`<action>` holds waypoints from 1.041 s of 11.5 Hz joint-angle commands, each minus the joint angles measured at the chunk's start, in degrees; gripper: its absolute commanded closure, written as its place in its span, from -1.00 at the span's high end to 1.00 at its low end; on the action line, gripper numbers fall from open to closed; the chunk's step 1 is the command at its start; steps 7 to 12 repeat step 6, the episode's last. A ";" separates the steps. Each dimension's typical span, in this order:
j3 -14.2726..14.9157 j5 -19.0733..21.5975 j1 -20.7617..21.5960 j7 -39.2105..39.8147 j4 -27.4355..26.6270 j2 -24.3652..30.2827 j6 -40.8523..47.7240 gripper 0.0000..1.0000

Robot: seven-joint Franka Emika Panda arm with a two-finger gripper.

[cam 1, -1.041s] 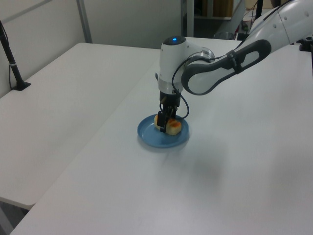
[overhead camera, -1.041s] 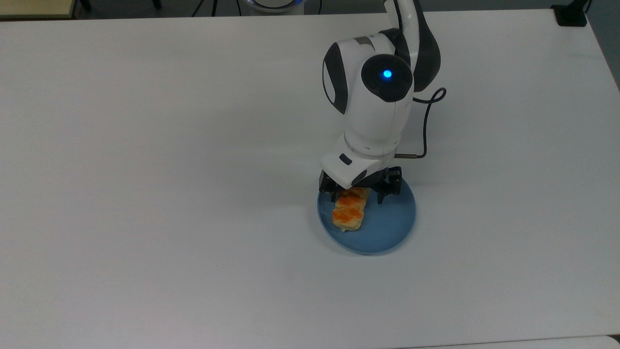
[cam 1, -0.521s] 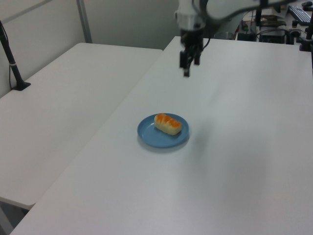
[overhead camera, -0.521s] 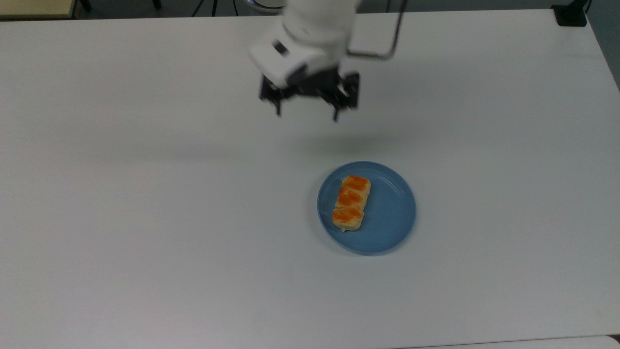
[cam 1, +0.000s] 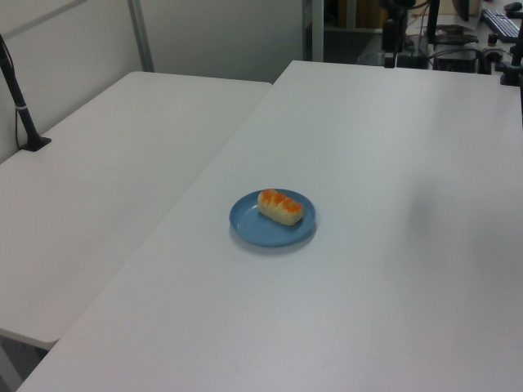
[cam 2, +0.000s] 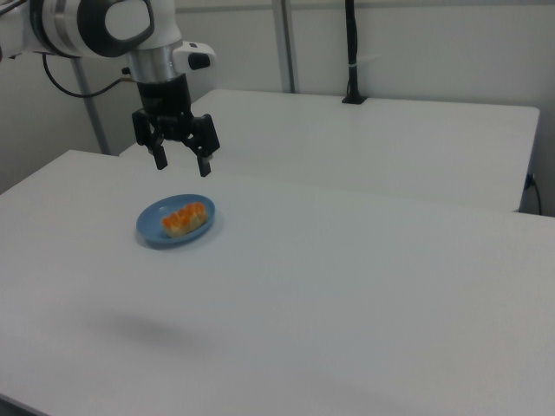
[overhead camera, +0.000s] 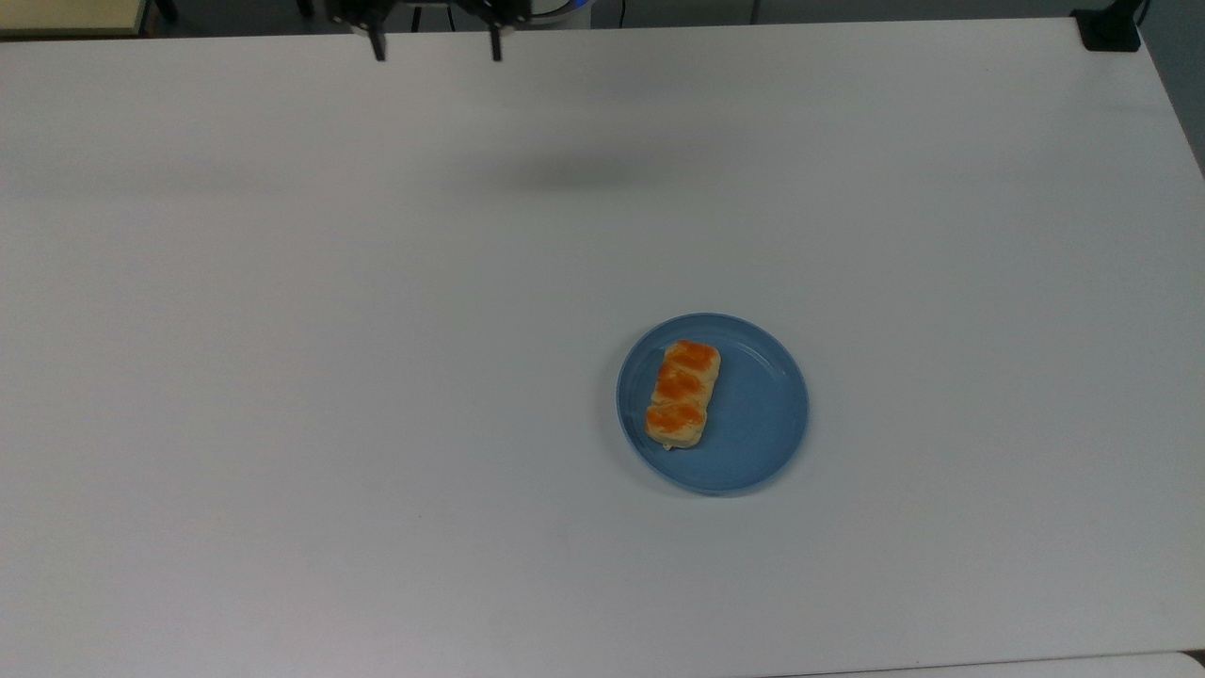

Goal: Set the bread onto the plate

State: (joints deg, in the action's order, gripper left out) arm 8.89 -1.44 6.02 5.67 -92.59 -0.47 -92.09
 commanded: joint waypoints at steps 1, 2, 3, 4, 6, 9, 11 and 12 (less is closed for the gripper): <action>0.33 -0.15 -2.07 1.63 -3.30 2.49 -1.78 1.00; 0.33 -0.06 -1.72 1.19 -3.30 2.23 -1.69 1.00; 0.42 0.20 -1.54 0.92 -3.21 2.05 -1.52 1.00; 0.42 0.21 -1.54 0.14 -3.21 2.14 -1.34 1.00; 0.34 0.29 -1.54 -2.67 -2.16 2.05 -1.08 1.00; 0.34 0.29 -1.54 -2.67 -2.16 2.05 -1.08 1.00; 0.34 0.29 -1.54 -2.67 -2.16 2.05 -1.08 1.00; 0.34 0.29 -1.54 -2.67 -2.16 2.05 -1.08 1.00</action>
